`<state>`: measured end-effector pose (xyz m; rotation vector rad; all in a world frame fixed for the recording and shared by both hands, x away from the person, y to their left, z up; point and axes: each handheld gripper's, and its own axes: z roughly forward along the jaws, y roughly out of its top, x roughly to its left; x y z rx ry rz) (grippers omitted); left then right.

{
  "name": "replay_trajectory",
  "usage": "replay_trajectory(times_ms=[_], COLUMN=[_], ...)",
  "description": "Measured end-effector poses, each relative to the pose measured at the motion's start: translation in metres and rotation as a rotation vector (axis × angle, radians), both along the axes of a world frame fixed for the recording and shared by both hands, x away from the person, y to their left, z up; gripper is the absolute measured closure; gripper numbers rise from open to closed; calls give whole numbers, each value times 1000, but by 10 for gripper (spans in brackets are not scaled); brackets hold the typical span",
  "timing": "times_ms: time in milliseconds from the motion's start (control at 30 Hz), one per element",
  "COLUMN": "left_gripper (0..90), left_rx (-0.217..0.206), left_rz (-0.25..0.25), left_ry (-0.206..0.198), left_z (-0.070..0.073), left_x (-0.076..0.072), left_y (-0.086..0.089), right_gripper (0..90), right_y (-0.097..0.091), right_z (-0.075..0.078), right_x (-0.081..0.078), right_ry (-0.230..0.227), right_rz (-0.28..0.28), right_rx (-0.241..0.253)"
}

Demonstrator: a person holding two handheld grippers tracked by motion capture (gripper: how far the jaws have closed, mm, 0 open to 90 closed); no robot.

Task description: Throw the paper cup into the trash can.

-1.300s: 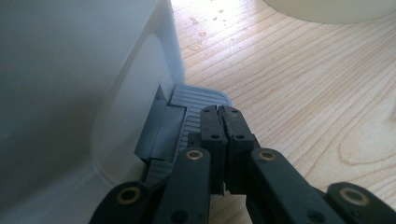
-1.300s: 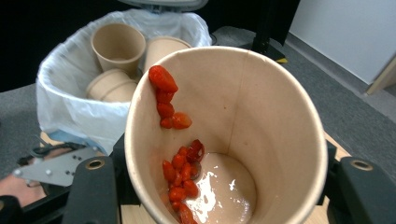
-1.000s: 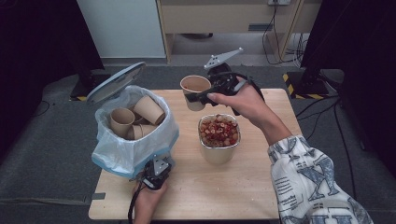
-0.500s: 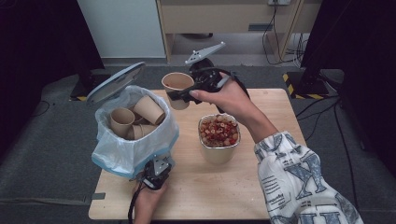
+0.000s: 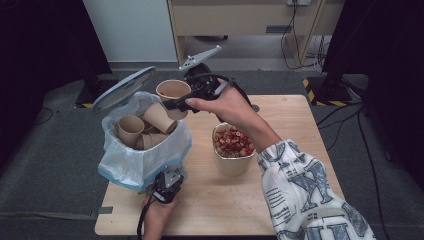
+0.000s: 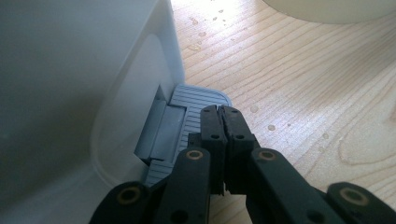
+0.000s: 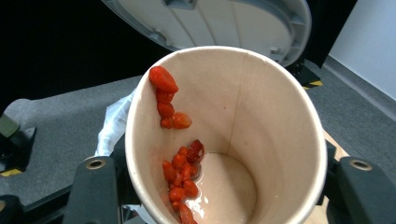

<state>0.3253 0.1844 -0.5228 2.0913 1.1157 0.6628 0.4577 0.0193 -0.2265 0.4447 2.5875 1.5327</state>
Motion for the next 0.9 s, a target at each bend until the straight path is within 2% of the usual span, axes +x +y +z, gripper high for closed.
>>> replay_trajectory(times_ms=[467,900], left_gripper=[876,876], left_rx=[0,-2], left_rz=[0,0], left_ry=[0,0], left_z=[0,0], left_x=[0,0], left_y=[0,0], right_gripper=[365,361], right_y=[29,55], right_z=[-11,-32], right_x=[-5,-5], right_ry=[7,21], right_rz=[38,61], right_rx=[-23,-65])
